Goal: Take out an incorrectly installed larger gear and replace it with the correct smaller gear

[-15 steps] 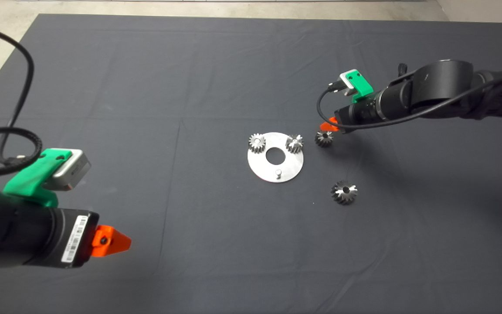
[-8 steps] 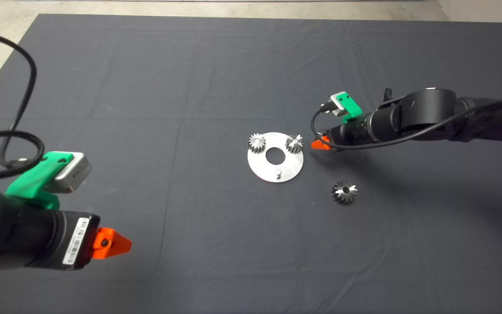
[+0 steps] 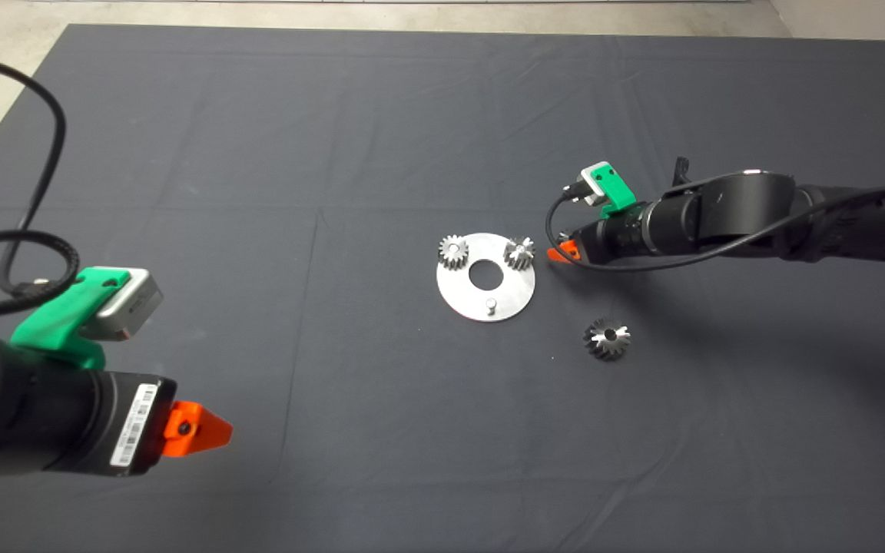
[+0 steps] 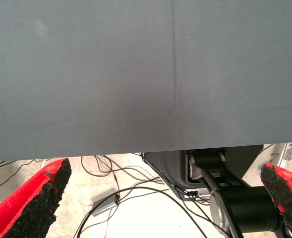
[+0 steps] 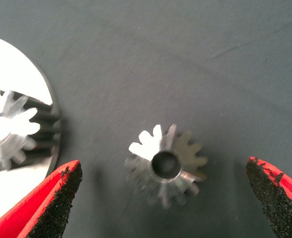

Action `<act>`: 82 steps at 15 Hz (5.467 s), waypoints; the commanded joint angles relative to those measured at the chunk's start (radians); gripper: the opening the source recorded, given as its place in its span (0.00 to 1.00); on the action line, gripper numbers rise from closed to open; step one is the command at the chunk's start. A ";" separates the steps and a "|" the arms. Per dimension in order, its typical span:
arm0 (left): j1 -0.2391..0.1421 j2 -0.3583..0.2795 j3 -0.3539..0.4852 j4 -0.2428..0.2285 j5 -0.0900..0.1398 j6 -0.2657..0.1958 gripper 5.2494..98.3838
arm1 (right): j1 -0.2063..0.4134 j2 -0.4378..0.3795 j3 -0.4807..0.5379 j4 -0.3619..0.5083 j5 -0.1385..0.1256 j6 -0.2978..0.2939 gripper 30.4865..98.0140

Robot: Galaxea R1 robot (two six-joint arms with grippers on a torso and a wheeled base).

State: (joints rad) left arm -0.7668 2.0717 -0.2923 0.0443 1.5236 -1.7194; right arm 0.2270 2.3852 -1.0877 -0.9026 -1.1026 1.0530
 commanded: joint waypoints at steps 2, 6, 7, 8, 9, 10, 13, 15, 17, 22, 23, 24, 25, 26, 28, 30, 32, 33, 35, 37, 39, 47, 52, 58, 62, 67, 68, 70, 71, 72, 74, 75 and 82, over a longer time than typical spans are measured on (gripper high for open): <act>-0.003 0.002 0.012 -0.018 0.024 -0.005 1.00 | 0.017 0.009 -0.024 -0.035 0.010 0.005 0.85; -0.003 0.000 0.012 -0.018 0.038 -0.003 1.00 | 0.016 0.010 -0.038 -0.038 0.024 0.014 0.85; -0.003 0.000 0.012 -0.018 0.041 -0.003 1.00 | 0.014 0.010 -0.036 -0.039 0.024 0.024 0.84; -0.003 0.000 0.012 -0.018 0.041 -0.003 1.00 | 0.014 0.007 -0.036 -0.039 0.024 0.025 0.82; -0.003 0.000 0.012 -0.018 0.041 -0.003 1.00 | 0.014 0.006 -0.036 -0.038 0.024 0.027 0.81; -0.003 0.000 0.012 -0.018 0.041 -0.003 1.00 | 0.012 0.006 -0.036 -0.039 0.024 0.025 0.81; -0.003 -0.003 0.012 -0.018 0.046 -0.003 1.00 | 0.000 0.009 -0.039 -0.039 0.024 0.025 0.73; -0.003 -0.003 0.012 -0.018 0.046 -0.003 1.00 | 0.001 0.009 -0.047 -0.039 0.024 0.027 0.73; -0.003 -0.003 0.012 -0.018 0.046 -0.003 1.00 | -0.001 0.009 -0.047 -0.039 0.024 0.027 0.73; -0.003 -0.003 0.012 -0.018 0.046 -0.003 1.00 | -0.006 0.007 -0.049 -0.039 0.024 0.027 0.65; -0.003 -0.003 0.012 -0.018 0.046 -0.003 1.00 | -0.007 0.007 -0.049 -0.039 0.024 0.027 0.60; -0.003 -0.003 0.012 -0.018 0.046 -0.003 1.00 | -0.007 0.007 -0.050 -0.039 0.024 0.028 0.59; -0.003 -0.003 0.012 -0.018 0.046 -0.003 1.00 | -0.006 0.009 -0.050 -0.039 0.024 0.028 0.59; -0.003 -0.003 0.012 -0.018 0.046 -0.002 1.00 | -0.007 0.009 -0.052 -0.039 0.024 0.028 0.57; -0.003 -0.001 0.012 -0.018 0.046 0.000 1.00 | -0.006 0.006 -0.053 -0.039 0.024 0.041 0.51; -0.003 -0.001 0.012 -0.018 0.046 0.000 1.00 | -0.008 0.006 -0.053 -0.039 0.024 0.053 0.49; -0.003 -0.001 0.012 -0.018 0.046 0.000 1.00 | -0.009 0.007 -0.055 -0.039 0.024 0.055 0.45; -0.003 -0.001 0.012 -0.018 0.046 0.000 1.00 | -0.009 0.009 -0.056 -0.039 0.024 0.055 0.45; -0.003 -0.001 0.012 -0.018 0.046 0.000 1.00 | -0.009 0.009 -0.056 -0.039 0.024 0.063 0.40; -0.003 -0.001 0.012 -0.018 0.046 -0.001 1.00 | -0.009 0.003 -0.056 -0.039 0.026 0.087 0.38; -0.003 -0.003 0.012 -0.018 0.046 -0.002 1.00 | -0.009 0.003 -0.056 -0.039 0.026 0.088 0.36; -0.003 -0.001 0.012 -0.018 0.046 -0.002 1.00 | -0.024 -0.002 -0.056 -0.039 0.058 0.091 0.23; -0.003 -0.001 0.012 -0.018 0.046 -0.002 1.00 | -0.026 -0.002 -0.056 -0.039 0.059 0.090 0.18; -0.003 -0.002 0.012 -0.018 0.046 -0.002 1.00 | -0.021 -0.003 -0.038 -0.041 0.059 0.088 0.16; -0.003 -0.001 0.012 -0.018 0.046 0.000 1.00 | 0.102 -0.098 0.195 -0.029 0.035 0.094 0.13; -0.003 0.003 0.012 -0.018 0.047 0.002 1.00 | 0.173 -0.116 0.247 0.069 0.003 0.087 0.13; -0.003 0.003 0.012 -0.018 0.047 0.004 1.00 | 0.175 -0.112 0.266 0.080 -0.002 0.085 0.13; -0.003 0.003 0.012 -0.018 0.047 0.004 1.00 | 0.176 -0.077 0.277 0.115 -0.012 0.085 0.13; -0.002 0.002 0.012 -0.019 0.047 0.006 1.00 | 0.175 -0.045 0.277 0.140 -0.019 0.085 0.13; 0.004 0.002 0.012 -0.018 0.053 0.006 1.00 | 0.172 -0.015 0.277 0.149 -0.020 0.085 0.13; 0.017 0.002 0.012 -0.019 0.063 0.004 1.00 | 0.165 0.033 0.272 0.149 -0.020 0.085 0.13; 0.021 -0.001 0.012 -0.019 0.063 0.004 1.00 | 0.159 0.049 0.272 0.149 -0.020 0.085 0.13; 0.038 -0.005 0.012 -0.020 0.072 0.001 1.00 | 0.088 0.125 0.250 0.146 -0.017 0.074 0.13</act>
State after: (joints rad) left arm -0.7368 2.0706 -0.2923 0.0413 1.5230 -1.7154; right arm 0.2977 2.5022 -0.8336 -0.7619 -1.1366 1.1309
